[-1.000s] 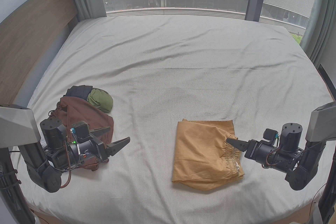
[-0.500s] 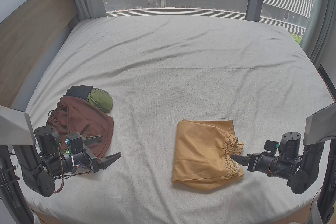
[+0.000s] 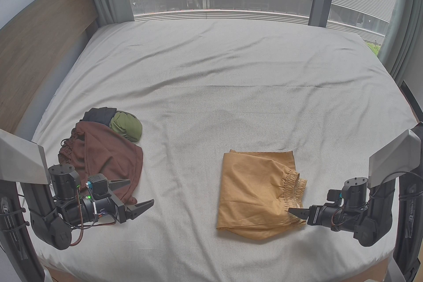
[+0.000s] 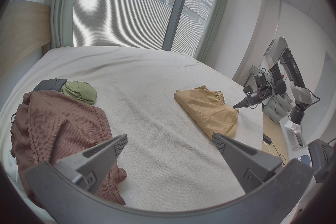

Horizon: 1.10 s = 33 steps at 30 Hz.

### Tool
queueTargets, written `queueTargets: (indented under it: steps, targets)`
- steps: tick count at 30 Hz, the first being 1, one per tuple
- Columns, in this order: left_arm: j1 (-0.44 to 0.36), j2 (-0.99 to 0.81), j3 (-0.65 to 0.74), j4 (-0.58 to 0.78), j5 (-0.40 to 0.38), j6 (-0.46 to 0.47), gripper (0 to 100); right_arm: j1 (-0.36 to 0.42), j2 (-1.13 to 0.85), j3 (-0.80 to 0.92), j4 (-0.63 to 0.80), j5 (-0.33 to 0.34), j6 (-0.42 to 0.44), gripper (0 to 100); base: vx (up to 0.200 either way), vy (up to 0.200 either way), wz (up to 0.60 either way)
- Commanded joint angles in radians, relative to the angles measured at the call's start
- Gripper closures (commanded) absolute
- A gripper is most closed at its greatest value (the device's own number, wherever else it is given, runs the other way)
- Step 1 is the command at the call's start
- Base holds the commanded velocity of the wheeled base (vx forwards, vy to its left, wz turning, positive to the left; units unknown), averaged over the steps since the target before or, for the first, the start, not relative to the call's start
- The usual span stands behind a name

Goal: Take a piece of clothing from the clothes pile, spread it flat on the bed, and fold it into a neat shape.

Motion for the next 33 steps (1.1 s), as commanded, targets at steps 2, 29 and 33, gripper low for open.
queueTargets:
  steps: [2, 29, 33]
  targets:
    - [-0.004, 0.009, 0.0, 0.0, 0.0, 0.0, 0, 0.001, 0.087, -0.063, -0.001, 0.001, 0.053, 0, 0.0, 0.0, 0.0]
    - [-0.023, 0.025, -0.009, -0.001, 0.0, 0.0, 0, 0.107, 0.125, -0.222, -0.004, 0.014, 0.266, 0, 0.0, 0.0, 0.0]
    - [-0.023, 0.025, -0.009, -0.001, 0.002, 0.0, 0, 0.104, 0.123, -0.224, -0.004, 0.014, 0.268, 0, 0.0, 0.0, 0.0]
